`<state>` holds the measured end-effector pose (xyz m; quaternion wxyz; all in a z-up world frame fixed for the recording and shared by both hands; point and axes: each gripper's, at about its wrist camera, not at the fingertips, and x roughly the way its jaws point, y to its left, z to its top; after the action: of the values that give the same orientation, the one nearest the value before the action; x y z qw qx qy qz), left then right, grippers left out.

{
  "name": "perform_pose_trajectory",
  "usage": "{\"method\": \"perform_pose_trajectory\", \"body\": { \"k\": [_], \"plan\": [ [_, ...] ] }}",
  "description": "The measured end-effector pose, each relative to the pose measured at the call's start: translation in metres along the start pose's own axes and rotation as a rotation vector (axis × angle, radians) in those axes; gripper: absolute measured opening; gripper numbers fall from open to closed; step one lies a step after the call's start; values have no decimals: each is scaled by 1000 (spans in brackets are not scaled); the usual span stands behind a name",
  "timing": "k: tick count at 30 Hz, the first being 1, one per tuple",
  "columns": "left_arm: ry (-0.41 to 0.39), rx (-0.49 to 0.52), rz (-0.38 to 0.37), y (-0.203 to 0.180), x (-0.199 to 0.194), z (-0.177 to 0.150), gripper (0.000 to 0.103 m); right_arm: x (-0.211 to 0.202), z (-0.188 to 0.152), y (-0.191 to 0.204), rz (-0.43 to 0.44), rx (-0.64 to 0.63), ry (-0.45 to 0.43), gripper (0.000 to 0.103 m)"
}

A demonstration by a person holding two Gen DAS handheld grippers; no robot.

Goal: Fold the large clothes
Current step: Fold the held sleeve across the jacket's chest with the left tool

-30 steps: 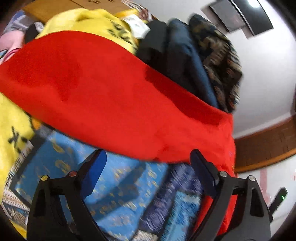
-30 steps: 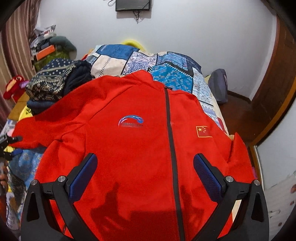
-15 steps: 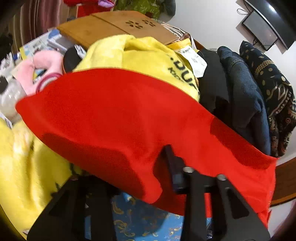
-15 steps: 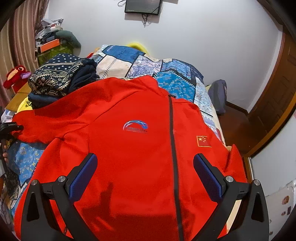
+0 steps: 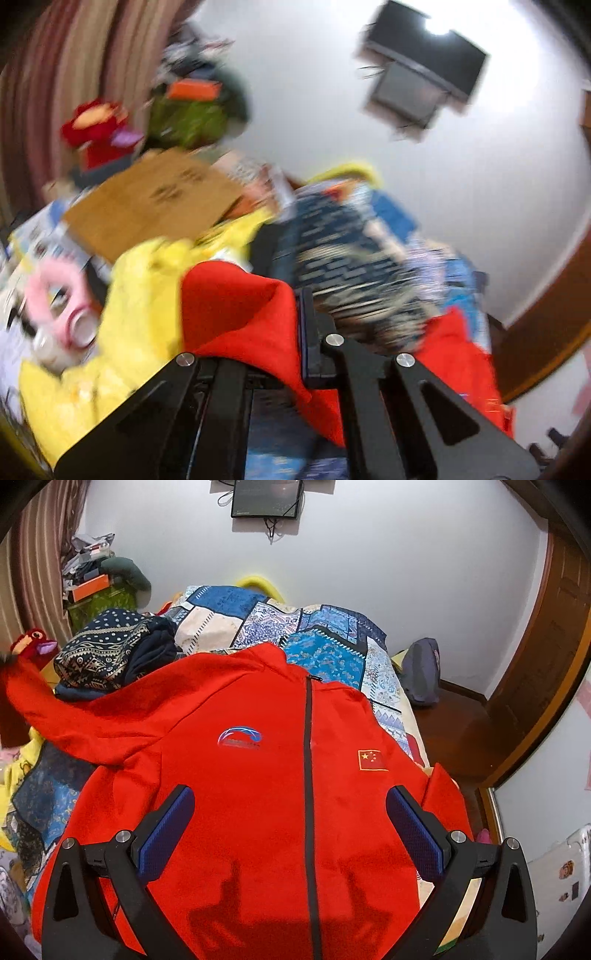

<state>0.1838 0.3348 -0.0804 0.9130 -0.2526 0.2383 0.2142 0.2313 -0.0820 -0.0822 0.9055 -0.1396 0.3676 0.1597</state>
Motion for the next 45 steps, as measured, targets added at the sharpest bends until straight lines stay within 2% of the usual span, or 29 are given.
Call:
{"method": "perform_pose_trajectory", "body": {
  "k": [3, 6, 12, 16, 21, 26, 29, 32, 33, 34, 37, 41, 43, 45],
  "plan": [
    [-22, 70, -71, -53, -15, 12, 3, -4, -1, -9, 7, 8, -18, 103],
    [-5, 137, -167, -117, -17, 16, 3, -5, -3, -21, 15, 20, -31, 103],
    [39, 307, -290, -237, -8, -11, 3, -3, -10, -52, 16, 91, -40, 103],
    [163, 423, -361, -313, 19, -57, 3, 6, -15, -74, -6, 148, -14, 103],
    [360, 592, -393, -369, 59, -140, 3, 12, -29, -97, -17, 192, 18, 103],
    [559, 666, -421, -382, 87, -208, 3, 30, -45, -113, -32, 199, 86, 103],
    [627, 714, -442, -382, 90, -229, 4, 45, -47, -116, -41, 192, 143, 103],
    [673, 728, -462, -374, 84, -230, 24, 53, -47, -114, -52, 171, 165, 103],
    [688, 717, -470, -370, 83, -226, 40, 55, -46, -112, -50, 163, 169, 103],
    [690, 709, -478, -368, 81, -224, 51, 55, -45, -110, -46, 157, 170, 103],
    [627, 728, -474, -352, 62, -202, 56, 56, -41, -99, -30, 126, 168, 103],
    [513, 766, -405, -316, 43, -171, 69, 59, -30, -78, 15, 68, 154, 103],
    [460, 755, -345, -289, 40, -156, 80, 60, -25, -66, 33, 23, 148, 103],
    [435, 721, -276, -256, 44, -146, 87, 62, -19, -50, 47, -42, 134, 103]
  ]
}}
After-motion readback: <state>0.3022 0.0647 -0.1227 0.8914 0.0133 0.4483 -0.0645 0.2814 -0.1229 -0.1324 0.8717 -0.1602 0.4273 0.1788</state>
